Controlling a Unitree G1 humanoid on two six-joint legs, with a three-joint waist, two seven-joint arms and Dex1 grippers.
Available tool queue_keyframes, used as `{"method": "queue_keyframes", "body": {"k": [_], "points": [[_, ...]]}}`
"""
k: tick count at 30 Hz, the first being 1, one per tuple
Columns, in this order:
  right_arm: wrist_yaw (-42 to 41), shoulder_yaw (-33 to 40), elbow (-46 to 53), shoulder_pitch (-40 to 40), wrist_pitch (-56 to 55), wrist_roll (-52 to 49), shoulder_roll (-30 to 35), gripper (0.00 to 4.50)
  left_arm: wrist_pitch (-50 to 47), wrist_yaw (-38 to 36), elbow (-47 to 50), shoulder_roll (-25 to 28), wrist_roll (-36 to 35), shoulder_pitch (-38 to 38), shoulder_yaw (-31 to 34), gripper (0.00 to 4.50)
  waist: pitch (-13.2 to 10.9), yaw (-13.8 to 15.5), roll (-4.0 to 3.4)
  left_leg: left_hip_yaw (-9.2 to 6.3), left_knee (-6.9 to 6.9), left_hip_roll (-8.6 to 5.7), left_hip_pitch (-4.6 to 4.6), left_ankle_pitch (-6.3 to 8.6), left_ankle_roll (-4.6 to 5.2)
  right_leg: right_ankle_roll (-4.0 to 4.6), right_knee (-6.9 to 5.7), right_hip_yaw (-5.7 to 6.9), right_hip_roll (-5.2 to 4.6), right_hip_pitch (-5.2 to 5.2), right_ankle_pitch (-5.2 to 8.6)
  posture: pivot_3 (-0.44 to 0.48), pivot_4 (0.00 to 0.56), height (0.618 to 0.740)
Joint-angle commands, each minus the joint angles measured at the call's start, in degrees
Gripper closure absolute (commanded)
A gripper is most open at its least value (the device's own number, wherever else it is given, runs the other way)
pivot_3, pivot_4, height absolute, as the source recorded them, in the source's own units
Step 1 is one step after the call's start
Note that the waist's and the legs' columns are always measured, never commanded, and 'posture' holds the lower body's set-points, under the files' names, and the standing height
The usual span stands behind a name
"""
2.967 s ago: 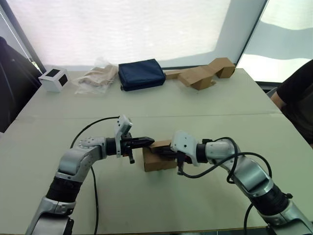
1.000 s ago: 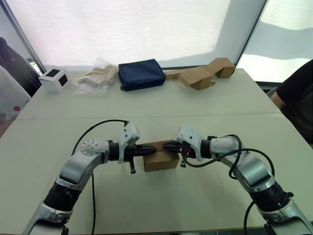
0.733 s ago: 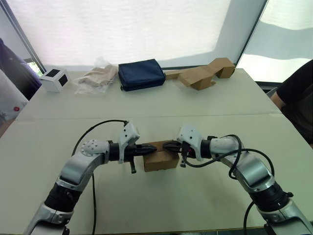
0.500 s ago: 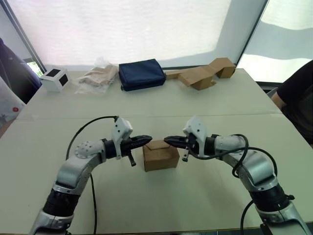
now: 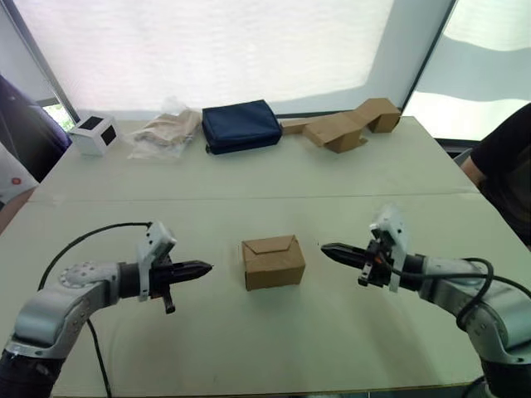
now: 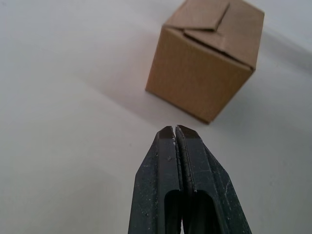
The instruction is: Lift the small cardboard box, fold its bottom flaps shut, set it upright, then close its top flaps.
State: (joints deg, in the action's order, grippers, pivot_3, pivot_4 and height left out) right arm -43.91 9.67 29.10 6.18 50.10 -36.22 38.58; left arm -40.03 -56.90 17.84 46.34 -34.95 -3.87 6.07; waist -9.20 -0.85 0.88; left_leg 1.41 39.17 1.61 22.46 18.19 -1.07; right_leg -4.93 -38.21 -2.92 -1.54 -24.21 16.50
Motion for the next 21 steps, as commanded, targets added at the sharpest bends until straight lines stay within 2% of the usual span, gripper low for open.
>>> {"method": "queue_keyframes", "body": {"k": [1, 11, 21], "points": [[-0.6, 1.5, 1.5, -3.5, -2.1, 0.4, 2.1, 4.5, 2.4, -1.8, 0.3, 0.6, 0.2, 3.7, 1.3, 4.46, 0.0, 0.0, 0.0, 0.0, 0.0, 0.0, -0.01, 0.0, 0.0, 0.0, 0.01, 0.0, 0.0, 0.01, 0.0, 0.0, 0.15, 0.74], [-2.3, 0.5, 0.1, -10.4, -5.8, 2.7, 4.9, 4.5, 1.3, -0.4, 1.7, -0.6, -2.6, 9.1, 3.8, 4.46, 0.0, 0.0, 0.01, 0.0, 0.0, 0.02, -0.04, 0.0, 0.0, 0.0, 0.02, 0.0, 0.05, 0.05, 0.01, 0.0, 0.15, 0.74], [-3.4, -0.5, -1.2, -10.6, -7.3, 3.3, 5.6, 4.5, 0.6, -0.6, 2.4, 0.1, -3.5, 11.2, 4.8, 4.46, 0.0, 0.0, 0.01, 0.01, 0.0, 0.02, -0.05, 0.0, 0.01, 0.0, 0.03, 0.0, 0.06, 0.07, 0.01, 0.0, 0.15, 0.74]]}}
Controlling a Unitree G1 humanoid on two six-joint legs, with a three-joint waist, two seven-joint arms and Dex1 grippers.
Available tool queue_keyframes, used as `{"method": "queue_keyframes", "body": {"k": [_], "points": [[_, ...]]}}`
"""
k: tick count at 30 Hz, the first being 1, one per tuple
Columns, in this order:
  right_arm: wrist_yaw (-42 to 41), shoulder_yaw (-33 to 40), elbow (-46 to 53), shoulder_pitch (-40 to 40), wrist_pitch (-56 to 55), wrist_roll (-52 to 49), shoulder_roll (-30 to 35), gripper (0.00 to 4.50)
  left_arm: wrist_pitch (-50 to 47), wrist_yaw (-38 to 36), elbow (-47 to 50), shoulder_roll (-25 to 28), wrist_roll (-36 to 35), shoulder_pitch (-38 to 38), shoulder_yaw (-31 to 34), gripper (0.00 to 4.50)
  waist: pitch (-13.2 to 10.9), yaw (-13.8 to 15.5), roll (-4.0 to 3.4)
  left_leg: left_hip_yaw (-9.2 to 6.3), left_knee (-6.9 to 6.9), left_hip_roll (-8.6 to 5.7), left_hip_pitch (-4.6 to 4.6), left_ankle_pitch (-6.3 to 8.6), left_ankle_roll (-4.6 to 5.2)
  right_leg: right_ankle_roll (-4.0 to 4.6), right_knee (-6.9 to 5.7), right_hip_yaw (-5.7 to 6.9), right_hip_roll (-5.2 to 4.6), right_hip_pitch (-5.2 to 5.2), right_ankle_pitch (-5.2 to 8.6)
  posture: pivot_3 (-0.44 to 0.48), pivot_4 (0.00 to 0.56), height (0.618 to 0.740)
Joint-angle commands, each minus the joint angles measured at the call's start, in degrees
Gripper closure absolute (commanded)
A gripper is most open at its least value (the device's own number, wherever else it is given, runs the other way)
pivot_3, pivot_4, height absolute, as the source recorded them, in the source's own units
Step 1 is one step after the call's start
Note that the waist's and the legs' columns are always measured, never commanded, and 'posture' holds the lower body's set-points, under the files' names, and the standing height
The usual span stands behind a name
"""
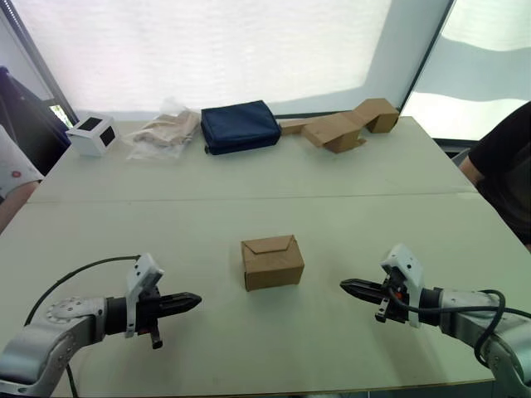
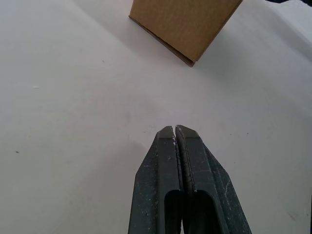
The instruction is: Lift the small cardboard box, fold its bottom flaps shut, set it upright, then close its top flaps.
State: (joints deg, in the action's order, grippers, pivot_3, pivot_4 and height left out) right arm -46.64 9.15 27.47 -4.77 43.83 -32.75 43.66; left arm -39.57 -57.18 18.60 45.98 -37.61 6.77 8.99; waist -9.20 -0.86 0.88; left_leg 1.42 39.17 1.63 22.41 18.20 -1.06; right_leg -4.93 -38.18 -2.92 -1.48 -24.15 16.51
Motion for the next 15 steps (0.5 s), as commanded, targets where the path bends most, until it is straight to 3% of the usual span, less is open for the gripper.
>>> {"method": "queue_keyframes", "body": {"k": [1, 15], "points": [[-0.7, -0.1, 0.4, 0.3, -1.0, -0.2, 0.6, 4.5, 0.1, -0.2, 1.6, 0.5, -0.9, 0.6, 1.9, 4.46, 0.0, 0.0, 0.0, 0.0, 0.0, 0.0, 0.0, 0.0, 0.0, 0.0, 0.0, 0.0, 0.0, 0.0, 0.0, 0.0, 0.15, 0.74], [-1.0, -1.1, -0.4, 1.3, -1.4, 0.4, 0.6, 4.5, 0.3, 0.2, 0.0, -0.1, -0.4, -0.3, 1.3, 4.46, 0.0, 0.0, 0.0, 0.0, 0.0, -0.01, 0.0, 0.0, 0.0, 0.0, 0.0, 0.01, 0.0, 0.01, 0.0, 0.0, 0.15, 0.74]]}}
